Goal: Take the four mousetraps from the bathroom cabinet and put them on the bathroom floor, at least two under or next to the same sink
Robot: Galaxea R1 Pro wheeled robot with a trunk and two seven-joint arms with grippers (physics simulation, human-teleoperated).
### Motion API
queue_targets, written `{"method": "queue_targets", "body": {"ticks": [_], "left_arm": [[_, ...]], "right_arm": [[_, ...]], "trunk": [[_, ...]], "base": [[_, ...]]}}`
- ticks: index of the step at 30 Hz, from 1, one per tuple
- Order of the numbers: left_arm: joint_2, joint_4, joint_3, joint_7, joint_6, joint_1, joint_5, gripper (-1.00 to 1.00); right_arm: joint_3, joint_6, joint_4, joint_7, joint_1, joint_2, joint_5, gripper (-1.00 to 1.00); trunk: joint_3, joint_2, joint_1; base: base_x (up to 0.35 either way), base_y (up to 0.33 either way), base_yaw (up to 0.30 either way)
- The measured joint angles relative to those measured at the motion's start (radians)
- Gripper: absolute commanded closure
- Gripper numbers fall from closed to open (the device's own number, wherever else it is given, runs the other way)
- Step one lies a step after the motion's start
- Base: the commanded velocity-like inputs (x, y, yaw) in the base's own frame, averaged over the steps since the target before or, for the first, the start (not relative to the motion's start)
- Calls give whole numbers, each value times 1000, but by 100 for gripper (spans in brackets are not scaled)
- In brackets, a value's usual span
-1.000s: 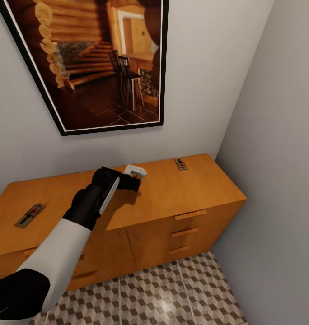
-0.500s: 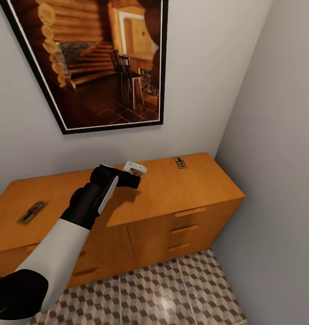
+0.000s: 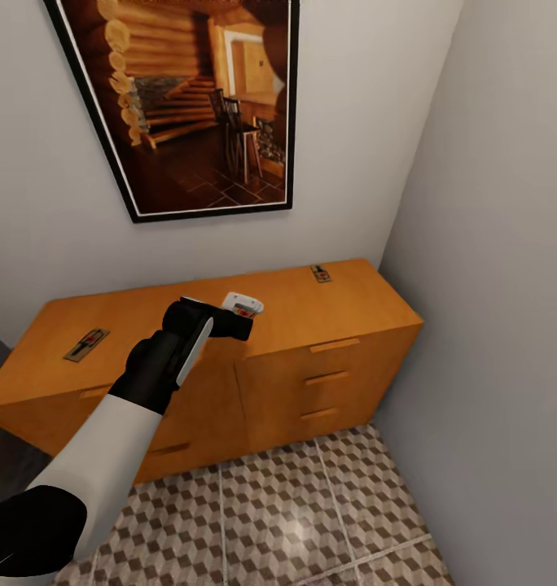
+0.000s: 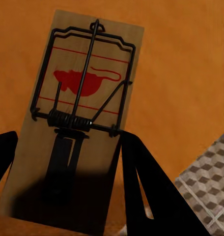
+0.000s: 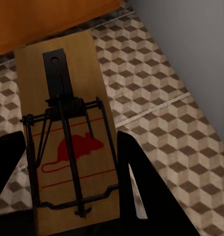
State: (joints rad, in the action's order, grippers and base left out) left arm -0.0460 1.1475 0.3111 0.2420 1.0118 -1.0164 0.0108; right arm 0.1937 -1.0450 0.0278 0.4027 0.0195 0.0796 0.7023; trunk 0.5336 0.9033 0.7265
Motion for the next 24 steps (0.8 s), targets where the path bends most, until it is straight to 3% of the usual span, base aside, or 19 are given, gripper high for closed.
{"method": "queue_targets", "body": {"ticks": [24], "left_arm": [[-1,-40,0,0,-2,0,-1,100]], "right_arm": [[0,0,0,0,0,1,1,100]], "trunk": [[0,0,0]], "base": [[-335,0,0]]}}
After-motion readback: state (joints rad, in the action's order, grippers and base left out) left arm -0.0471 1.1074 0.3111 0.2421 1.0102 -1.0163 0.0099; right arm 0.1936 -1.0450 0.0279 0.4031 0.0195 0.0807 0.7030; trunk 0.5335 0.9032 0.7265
